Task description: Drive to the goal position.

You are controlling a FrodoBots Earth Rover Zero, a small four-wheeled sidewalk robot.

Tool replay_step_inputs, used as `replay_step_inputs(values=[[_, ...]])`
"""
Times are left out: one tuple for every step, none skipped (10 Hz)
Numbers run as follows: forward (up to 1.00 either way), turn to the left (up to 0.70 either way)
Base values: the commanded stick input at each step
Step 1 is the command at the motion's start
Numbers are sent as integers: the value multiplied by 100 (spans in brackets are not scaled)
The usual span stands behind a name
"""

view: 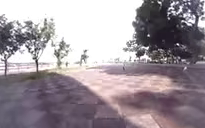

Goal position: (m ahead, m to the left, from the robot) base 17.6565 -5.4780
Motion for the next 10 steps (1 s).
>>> replay_step_inputs(values=[[70,0],[70,0],[70,0],[70,0],[70,0],[70,0],[70,0],[70,0],[70,0],[70,0]])
